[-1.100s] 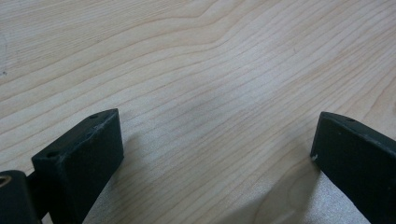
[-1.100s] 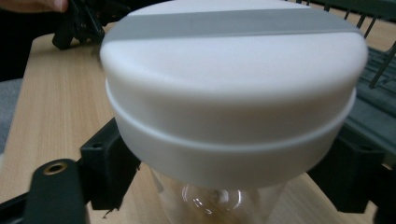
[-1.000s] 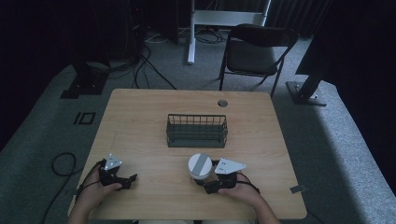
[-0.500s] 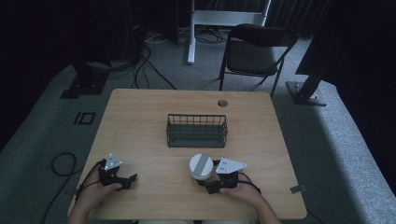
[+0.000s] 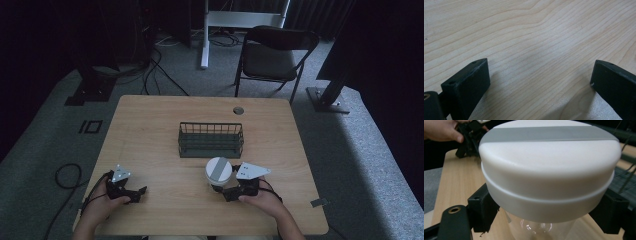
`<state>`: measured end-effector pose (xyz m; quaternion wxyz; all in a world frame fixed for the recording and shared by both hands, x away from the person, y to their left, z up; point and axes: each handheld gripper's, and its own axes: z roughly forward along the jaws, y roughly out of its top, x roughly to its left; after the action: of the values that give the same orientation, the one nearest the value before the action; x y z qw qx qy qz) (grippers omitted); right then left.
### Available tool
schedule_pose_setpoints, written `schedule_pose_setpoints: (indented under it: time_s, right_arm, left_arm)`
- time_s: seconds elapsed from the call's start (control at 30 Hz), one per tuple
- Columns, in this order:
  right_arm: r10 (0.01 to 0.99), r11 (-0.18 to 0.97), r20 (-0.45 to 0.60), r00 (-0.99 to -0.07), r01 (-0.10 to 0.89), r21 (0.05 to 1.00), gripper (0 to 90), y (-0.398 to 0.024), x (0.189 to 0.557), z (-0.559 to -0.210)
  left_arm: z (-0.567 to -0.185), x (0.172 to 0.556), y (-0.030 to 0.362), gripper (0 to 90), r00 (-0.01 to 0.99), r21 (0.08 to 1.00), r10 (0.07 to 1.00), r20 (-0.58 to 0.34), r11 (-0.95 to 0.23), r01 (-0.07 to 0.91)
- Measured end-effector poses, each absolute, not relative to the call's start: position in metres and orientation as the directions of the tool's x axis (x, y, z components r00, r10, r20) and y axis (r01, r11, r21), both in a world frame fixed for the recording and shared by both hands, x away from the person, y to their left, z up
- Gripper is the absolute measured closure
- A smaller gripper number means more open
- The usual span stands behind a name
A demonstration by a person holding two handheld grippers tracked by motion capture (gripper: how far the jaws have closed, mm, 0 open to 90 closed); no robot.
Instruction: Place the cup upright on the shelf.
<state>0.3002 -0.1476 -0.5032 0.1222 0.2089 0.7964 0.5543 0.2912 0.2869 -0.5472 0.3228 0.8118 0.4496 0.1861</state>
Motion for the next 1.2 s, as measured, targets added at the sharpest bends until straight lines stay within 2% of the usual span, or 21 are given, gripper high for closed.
schedule_pose_setpoints:
  time_s: [0.73,1.2]
  right_arm:
    - [0.492,0.259,-0.021,-0.870,0.123,0.958,18.3,-0.153,0.331,-0.451]
    - [0.552,0.195,-0.021,-0.833,0.105,0.975,18.4,-0.150,0.363,-0.422]
  left_arm:
    - [-0.547,0.291,0.287,2.8,0.527,0.691,0.850,0.012,-0.387,0.610]
    - [-0.547,0.291,0.287,2.8,0.528,0.691,0.849,0.014,-0.390,0.609]
